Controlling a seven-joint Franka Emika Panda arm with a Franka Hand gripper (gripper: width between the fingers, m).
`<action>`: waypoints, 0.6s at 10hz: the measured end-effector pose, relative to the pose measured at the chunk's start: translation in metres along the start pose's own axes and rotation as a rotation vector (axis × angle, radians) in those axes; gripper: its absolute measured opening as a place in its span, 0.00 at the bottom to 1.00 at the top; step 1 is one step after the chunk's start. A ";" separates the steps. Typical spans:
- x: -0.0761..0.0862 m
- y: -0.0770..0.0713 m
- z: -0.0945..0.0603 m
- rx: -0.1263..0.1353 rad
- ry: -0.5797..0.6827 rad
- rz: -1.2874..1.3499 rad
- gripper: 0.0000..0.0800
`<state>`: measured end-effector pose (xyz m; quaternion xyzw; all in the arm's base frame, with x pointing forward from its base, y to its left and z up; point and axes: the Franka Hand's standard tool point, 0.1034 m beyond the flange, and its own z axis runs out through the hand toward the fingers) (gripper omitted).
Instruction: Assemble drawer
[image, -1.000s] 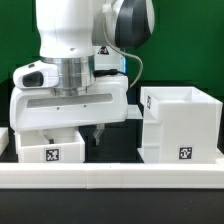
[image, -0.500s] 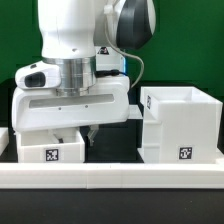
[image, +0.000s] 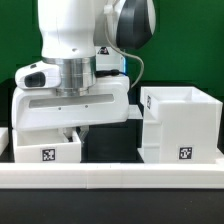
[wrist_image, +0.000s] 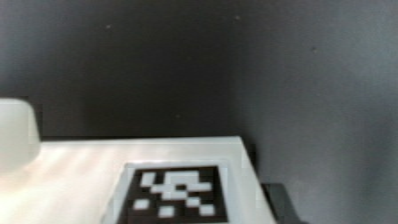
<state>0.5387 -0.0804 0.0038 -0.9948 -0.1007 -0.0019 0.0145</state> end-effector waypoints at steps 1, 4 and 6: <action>0.000 0.000 0.000 0.000 0.000 0.000 0.05; 0.000 -0.006 -0.006 -0.002 0.003 -0.028 0.05; -0.002 -0.016 -0.018 -0.001 0.004 -0.181 0.05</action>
Offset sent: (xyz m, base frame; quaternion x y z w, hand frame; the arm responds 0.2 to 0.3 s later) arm -0.0154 0.0125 0.0240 -0.0296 -0.0109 -0.0787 0.9964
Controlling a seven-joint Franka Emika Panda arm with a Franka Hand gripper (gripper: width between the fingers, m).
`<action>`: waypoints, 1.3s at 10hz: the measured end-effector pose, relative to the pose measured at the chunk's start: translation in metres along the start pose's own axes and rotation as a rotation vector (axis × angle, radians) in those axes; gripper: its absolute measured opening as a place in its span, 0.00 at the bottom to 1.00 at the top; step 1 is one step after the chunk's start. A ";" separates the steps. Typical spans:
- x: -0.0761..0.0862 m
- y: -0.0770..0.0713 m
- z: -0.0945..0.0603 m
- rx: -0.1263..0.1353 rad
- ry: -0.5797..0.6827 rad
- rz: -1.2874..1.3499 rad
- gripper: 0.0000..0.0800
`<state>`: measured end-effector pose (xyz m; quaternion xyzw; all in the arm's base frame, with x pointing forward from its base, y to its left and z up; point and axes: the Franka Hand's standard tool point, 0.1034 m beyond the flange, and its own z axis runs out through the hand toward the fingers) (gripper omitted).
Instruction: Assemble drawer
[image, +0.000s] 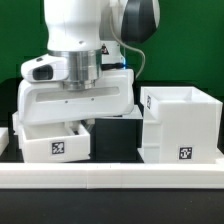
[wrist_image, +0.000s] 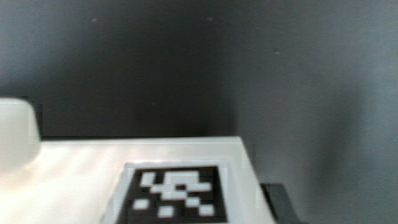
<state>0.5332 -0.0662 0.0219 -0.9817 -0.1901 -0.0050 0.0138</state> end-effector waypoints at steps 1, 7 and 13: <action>-0.004 -0.003 -0.002 0.006 -0.007 -0.064 0.05; -0.007 -0.012 0.004 -0.030 -0.012 -0.365 0.05; -0.011 -0.019 0.007 -0.041 -0.049 -0.815 0.05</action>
Offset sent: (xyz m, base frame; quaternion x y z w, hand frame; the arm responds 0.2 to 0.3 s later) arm 0.0000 0.0000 0.0000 0.0000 0.0000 0.0000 1.0000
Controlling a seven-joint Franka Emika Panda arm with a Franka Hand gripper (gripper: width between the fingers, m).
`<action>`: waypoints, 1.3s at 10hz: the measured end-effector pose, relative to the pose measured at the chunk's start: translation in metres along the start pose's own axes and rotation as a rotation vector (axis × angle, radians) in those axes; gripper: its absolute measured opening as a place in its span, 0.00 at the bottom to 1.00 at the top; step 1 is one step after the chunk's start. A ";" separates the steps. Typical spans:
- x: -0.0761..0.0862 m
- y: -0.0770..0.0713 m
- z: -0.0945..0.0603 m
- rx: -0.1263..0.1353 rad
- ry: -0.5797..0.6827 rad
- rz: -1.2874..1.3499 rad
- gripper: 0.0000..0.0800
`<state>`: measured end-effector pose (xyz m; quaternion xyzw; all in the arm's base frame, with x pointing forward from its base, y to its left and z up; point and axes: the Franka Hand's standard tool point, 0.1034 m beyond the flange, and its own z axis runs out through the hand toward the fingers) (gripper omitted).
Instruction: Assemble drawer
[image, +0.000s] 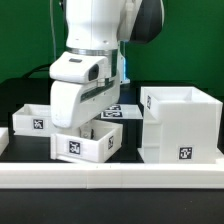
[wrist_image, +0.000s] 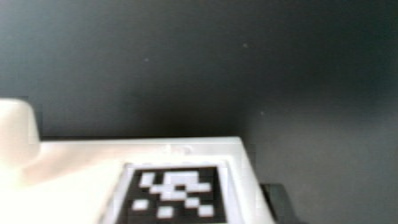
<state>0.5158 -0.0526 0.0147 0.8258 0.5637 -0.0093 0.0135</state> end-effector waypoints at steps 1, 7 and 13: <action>-0.001 0.000 0.001 0.000 -0.003 -0.069 0.05; 0.018 0.009 0.003 -0.013 -0.035 -0.415 0.05; 0.027 0.013 0.002 -0.023 -0.027 -0.402 0.05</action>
Offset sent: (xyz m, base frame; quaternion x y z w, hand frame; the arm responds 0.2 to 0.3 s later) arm 0.0087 0.0086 0.0068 -0.0011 -0.0138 -0.2851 0.9584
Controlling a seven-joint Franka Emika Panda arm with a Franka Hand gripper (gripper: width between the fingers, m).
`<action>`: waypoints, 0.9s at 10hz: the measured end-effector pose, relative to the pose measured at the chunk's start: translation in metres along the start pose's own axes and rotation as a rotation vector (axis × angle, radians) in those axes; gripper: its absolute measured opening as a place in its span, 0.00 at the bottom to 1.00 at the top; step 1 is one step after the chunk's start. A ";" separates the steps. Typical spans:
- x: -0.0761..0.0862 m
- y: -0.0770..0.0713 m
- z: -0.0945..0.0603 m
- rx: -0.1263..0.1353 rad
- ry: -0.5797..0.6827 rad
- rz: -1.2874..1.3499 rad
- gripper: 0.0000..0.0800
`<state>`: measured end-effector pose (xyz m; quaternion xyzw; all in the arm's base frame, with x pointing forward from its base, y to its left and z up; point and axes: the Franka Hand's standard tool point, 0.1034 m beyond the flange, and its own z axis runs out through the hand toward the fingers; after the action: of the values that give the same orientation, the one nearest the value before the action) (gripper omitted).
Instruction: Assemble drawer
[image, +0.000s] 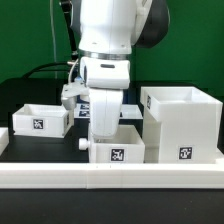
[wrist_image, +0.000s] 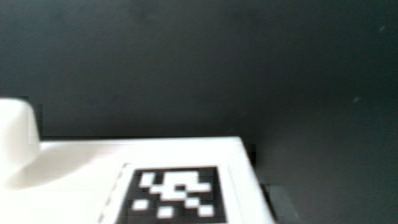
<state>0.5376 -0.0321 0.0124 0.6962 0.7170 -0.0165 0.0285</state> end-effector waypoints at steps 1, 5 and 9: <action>0.002 0.004 -0.001 -0.003 0.001 0.005 0.05; 0.002 0.006 -0.001 -0.013 0.002 0.015 0.05; 0.014 0.009 -0.003 -0.001 0.007 0.028 0.05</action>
Offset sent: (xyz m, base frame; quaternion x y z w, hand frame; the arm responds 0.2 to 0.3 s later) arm 0.0000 0.0000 0.0000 0.0000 0.0000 0.0000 1.0000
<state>0.5457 -0.0173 0.0149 0.7061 0.7075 -0.0132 0.0264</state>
